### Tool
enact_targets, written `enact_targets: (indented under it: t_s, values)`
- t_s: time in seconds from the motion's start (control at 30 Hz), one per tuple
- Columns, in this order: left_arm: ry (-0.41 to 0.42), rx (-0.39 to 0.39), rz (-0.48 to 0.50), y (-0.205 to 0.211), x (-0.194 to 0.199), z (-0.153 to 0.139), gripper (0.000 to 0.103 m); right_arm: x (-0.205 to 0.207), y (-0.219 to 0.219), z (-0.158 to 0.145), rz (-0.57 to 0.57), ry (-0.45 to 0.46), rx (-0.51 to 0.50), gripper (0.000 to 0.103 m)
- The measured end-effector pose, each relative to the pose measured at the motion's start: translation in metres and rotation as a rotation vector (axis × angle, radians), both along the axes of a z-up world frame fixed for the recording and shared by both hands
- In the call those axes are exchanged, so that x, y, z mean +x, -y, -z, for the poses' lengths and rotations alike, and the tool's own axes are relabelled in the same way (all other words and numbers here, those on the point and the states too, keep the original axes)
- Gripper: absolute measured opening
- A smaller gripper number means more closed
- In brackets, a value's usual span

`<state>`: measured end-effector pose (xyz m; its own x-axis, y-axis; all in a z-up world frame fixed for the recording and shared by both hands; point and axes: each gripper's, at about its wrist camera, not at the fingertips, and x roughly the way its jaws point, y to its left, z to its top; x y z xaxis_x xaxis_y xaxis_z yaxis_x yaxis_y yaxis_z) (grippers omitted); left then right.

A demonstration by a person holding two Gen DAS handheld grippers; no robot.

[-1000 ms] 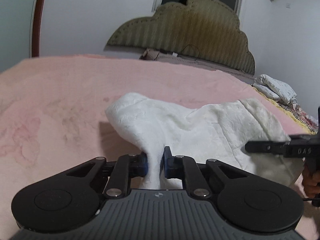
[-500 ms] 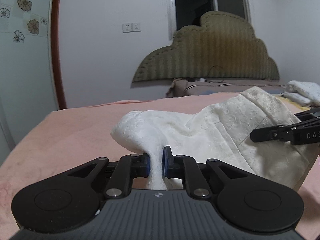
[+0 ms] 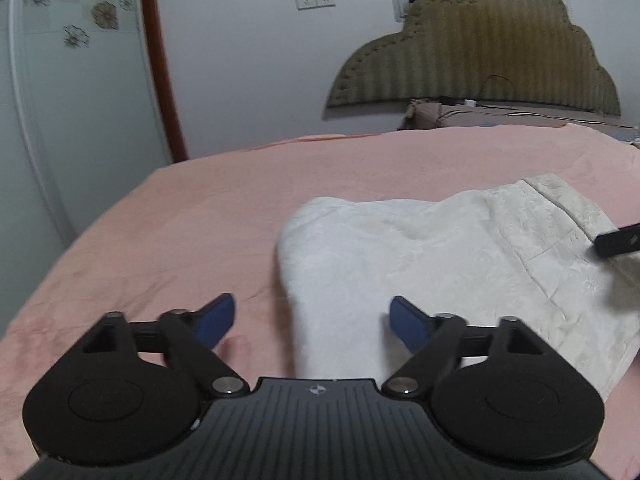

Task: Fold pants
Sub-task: 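Grasp the pants fold with the left tool while the right tool holds the edge, then release the pants bundle from both tools and pull them back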

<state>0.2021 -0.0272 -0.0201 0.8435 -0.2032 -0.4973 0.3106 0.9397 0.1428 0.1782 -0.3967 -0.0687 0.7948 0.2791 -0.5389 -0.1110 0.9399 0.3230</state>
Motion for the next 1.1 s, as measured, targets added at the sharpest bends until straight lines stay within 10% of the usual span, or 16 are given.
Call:
enact_targets:
  t_s: [0.2,0.37,1.1]
  values:
    - [-0.039,-0.010,0.003,0.011,-0.027,-0.002,0.099,-0.050,-0.025,-0.030,-0.075,0.175,-0.033,0.062]
    - [-0.068,0.020,-0.022,0.021,-0.033,0.006,0.100,-0.030,-0.057,-0.001,-0.081,0.036,-0.198,0.061]
    - [-0.118,-0.119,-0.086,0.007,-0.111,0.007,0.103,-0.118,-0.089,0.010,0.007,0.032,-0.039,0.078]
